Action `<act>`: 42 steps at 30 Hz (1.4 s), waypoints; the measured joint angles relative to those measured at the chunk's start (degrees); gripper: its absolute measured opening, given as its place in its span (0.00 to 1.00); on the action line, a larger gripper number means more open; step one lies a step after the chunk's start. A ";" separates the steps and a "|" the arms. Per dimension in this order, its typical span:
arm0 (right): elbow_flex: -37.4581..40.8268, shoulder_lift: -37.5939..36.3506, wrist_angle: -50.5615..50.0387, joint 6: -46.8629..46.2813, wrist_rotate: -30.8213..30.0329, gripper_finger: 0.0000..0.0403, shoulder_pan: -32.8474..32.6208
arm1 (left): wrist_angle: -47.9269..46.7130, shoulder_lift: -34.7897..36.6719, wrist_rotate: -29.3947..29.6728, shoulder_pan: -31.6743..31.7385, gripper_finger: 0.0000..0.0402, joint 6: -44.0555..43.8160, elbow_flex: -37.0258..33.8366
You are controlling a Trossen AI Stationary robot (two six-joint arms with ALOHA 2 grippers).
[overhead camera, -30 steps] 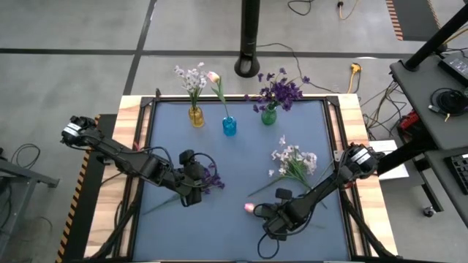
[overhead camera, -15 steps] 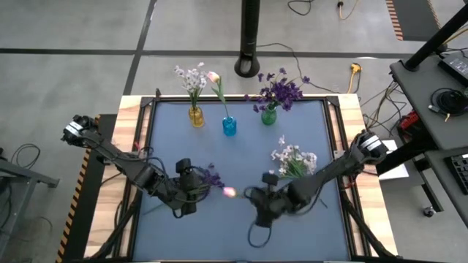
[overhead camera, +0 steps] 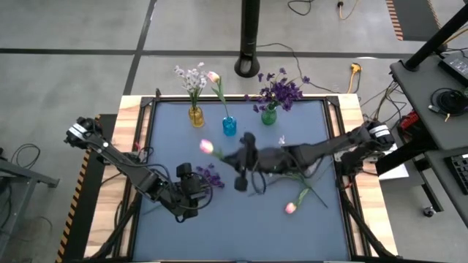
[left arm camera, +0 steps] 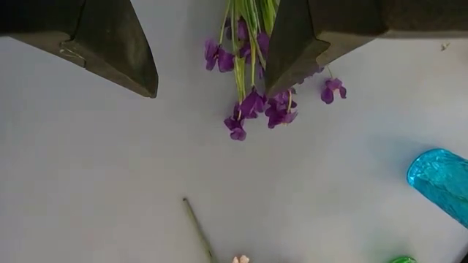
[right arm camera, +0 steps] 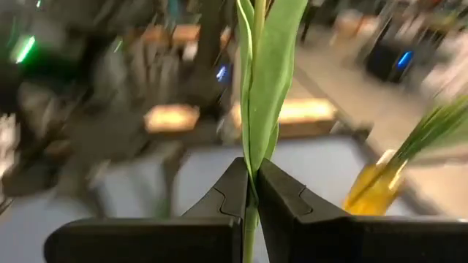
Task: Sort flowers into vase by color
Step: Put the left pink flower into the blue vase
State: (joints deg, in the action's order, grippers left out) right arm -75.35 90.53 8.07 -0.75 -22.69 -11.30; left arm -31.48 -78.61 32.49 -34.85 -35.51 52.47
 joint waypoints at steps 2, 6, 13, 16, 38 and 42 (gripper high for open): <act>0.01 0.27 6.04 3.36 0.02 0.04 2.28 | -0.55 -0.07 -0.01 -0.04 0.59 -1.17 0.00; 0.56 1.05 16.67 8.90 0.13 0.04 6.82 | -4.98 0.21 0.00 -0.94 0.59 -5.42 0.00; 0.68 3.59 28.18 12.39 0.63 0.04 14.90 | -7.55 0.33 0.87 -2.84 0.59 -7.51 0.00; 0.68 5.02 30.10 12.41 0.61 0.04 18.36 | -7.97 0.33 1.33 -3.10 0.59 -7.51 0.00; 0.68 9.29 33.32 9.78 3.21 0.04 25.67 | -11.31 0.37 2.54 -3.04 0.59 -9.20 0.00; 0.68 8.92 30.97 9.76 3.19 0.04 25.72 | -11.45 0.37 2.58 -3.04 0.59 -9.20 0.00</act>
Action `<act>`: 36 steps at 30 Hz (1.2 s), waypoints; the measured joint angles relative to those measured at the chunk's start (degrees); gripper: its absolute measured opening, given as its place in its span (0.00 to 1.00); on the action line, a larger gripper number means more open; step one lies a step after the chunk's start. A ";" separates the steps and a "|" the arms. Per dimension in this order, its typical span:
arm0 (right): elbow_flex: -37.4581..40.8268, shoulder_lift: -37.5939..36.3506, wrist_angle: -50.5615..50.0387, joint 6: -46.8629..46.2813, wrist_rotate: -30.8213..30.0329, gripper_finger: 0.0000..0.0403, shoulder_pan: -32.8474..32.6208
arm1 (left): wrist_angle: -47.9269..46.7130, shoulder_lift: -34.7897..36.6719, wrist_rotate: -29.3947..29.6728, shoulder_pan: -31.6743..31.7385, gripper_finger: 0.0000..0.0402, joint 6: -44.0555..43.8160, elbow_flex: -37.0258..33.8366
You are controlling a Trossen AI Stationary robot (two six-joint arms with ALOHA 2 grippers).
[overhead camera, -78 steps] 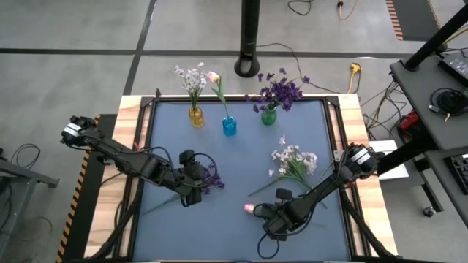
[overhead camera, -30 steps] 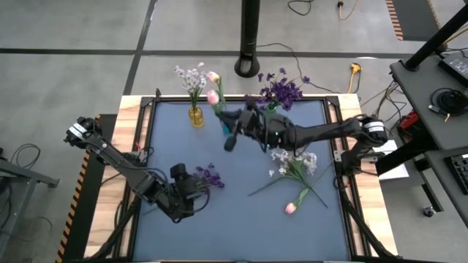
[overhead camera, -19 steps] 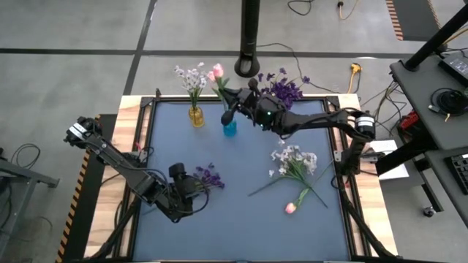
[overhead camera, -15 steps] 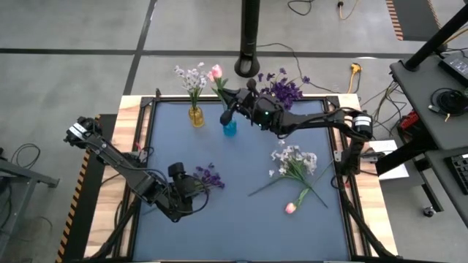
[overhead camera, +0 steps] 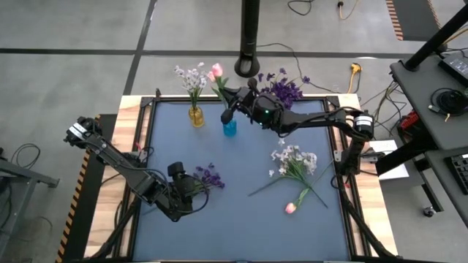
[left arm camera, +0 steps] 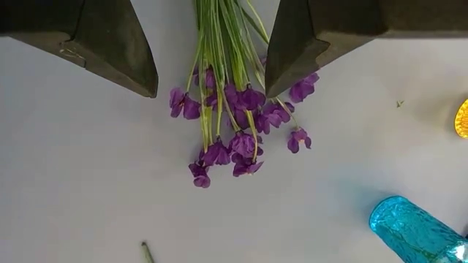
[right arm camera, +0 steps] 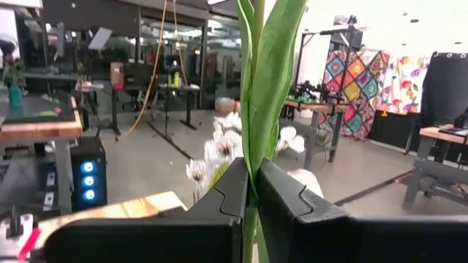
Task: Sort flowers into vase by color
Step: Put the left pink flower into the blue vase
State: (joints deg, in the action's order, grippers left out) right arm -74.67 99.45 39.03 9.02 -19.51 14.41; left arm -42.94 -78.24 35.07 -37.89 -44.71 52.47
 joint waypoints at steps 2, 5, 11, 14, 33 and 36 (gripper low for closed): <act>0.00 0.01 -1.28 0.00 0.00 0.04 0.00 | 0.00 0.00 0.04 0.00 0.59 0.00 0.00; 0.00 0.01 -2.49 -0.04 0.00 0.04 0.00 | 0.00 0.00 0.31 0.00 0.59 0.00 0.00; 0.00 0.01 -2.74 -1.51 0.00 0.04 0.00 | 0.02 0.00 0.42 0.00 0.59 -0.21 0.00; 0.00 0.01 -2.76 -1.49 0.00 0.04 0.00 | 0.02 0.00 0.42 0.00 0.59 -0.42 0.00; 0.07 0.93 -3.82 -3.28 -0.04 0.04 0.98 | 0.02 0.00 0.42 0.00 0.59 -1.29 0.00; 0.07 0.93 -5.14 -3.13 -0.04 0.06 1.01 | 0.02 0.01 0.40 0.00 0.59 -1.45 0.00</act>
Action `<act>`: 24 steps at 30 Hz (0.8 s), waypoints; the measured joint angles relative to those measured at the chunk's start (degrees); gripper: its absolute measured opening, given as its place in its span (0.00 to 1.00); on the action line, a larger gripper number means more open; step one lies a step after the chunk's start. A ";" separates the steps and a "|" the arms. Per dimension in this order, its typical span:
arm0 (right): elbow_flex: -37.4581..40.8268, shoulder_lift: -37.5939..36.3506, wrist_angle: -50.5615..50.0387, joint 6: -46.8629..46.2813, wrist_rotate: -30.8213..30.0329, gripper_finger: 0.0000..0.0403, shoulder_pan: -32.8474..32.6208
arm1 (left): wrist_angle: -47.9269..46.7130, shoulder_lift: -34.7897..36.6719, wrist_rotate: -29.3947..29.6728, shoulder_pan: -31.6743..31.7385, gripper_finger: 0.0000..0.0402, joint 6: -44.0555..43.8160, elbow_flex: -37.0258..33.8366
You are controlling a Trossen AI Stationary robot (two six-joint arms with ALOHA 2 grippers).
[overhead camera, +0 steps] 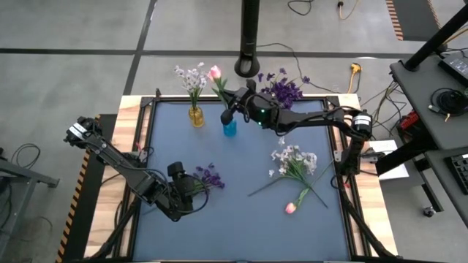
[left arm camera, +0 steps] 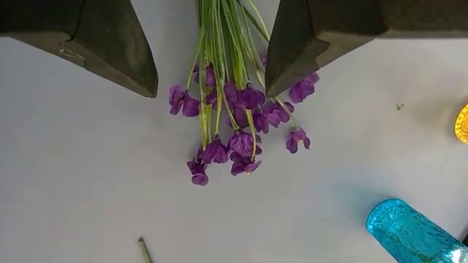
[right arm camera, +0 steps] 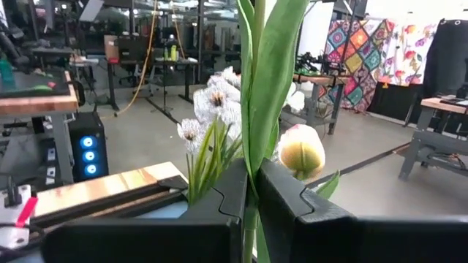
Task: Sort flowers into vase by color
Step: Put the left pink flower into the blue vase, then put the top white flower into the yellow vase
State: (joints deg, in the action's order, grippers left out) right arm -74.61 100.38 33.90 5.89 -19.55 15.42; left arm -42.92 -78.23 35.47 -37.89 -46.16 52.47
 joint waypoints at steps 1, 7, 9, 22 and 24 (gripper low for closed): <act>0.00 0.00 -0.38 -0.05 0.00 0.07 0.00 | 0.00 -0.01 0.02 0.00 0.59 -0.01 0.00; 0.00 0.00 -0.67 -0.76 -0.25 0.20 0.00 | 0.00 0.00 -0.01 0.00 0.59 -0.02 0.00; 0.00 -0.02 -1.13 -0.71 -1.64 0.25 -0.02 | 0.00 -0.01 -0.01 0.00 0.59 -0.05 0.00; 0.05 -1.43 -5.46 3.19 -2.51 0.52 -2.33 | 0.00 -0.01 -0.01 -0.01 0.59 -0.59 0.00; 0.04 -2.40 -6.58 5.53 -1.85 0.54 -3.68 | 0.00 -0.01 -0.01 -0.02 0.59 -0.96 0.00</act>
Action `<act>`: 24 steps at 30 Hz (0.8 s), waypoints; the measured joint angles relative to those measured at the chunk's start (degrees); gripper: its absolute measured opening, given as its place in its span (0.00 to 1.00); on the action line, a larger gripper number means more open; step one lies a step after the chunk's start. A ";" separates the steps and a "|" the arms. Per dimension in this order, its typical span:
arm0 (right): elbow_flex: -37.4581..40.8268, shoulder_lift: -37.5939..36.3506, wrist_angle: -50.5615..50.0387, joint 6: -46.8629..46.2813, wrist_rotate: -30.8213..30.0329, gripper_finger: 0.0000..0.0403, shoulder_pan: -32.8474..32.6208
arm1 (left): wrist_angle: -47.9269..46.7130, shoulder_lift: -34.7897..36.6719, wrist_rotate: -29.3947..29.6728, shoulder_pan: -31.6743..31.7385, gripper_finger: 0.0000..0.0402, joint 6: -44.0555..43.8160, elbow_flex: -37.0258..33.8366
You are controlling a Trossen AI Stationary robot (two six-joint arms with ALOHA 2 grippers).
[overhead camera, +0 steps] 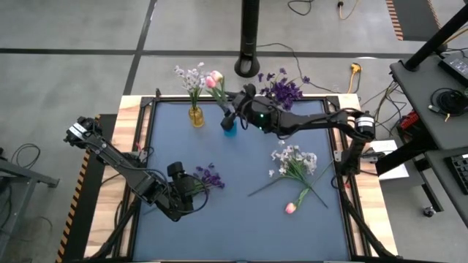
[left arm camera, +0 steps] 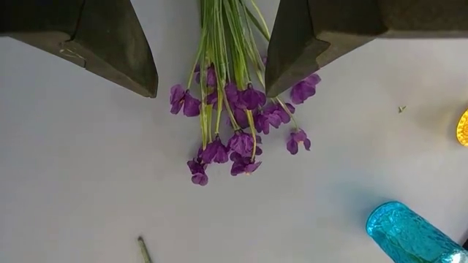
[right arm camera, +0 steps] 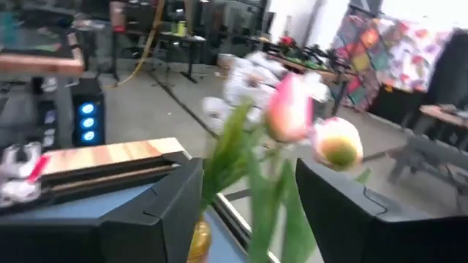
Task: Sort flowers into vase by color
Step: Put the top white flower into the yellow vase
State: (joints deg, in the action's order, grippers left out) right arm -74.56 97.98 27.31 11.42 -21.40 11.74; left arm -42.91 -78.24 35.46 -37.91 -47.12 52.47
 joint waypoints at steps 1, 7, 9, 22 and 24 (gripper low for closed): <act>0.02 -0.56 -1.00 0.74 0.35 0.54 -0.79 | 0.02 0.00 0.00 0.01 0.59 -0.22 0.00; -0.55 -5.52 -13.55 3.68 0.84 0.55 -7.51 | 1.72 0.00 1.65 0.02 0.59 -0.57 0.00; -1.43 -7.01 -20.16 3.21 0.85 0.55 -10.08 | 3.20 0.00 2.36 0.02 0.59 -0.07 0.00; -4.52 -12.53 -59.93 -12.25 0.98 0.54 -25.87 | 13.99 0.00 2.75 0.02 0.59 7.39 0.00; -4.52 -12.62 -65.13 -16.22 0.95 0.54 -27.99 | 15.93 -0.10 2.87 0.02 0.59 8.67 0.00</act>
State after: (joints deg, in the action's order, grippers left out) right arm -79.09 85.36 -37.81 -4.80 -20.45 -16.24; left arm -26.98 -78.33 38.33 -37.89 -38.45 52.47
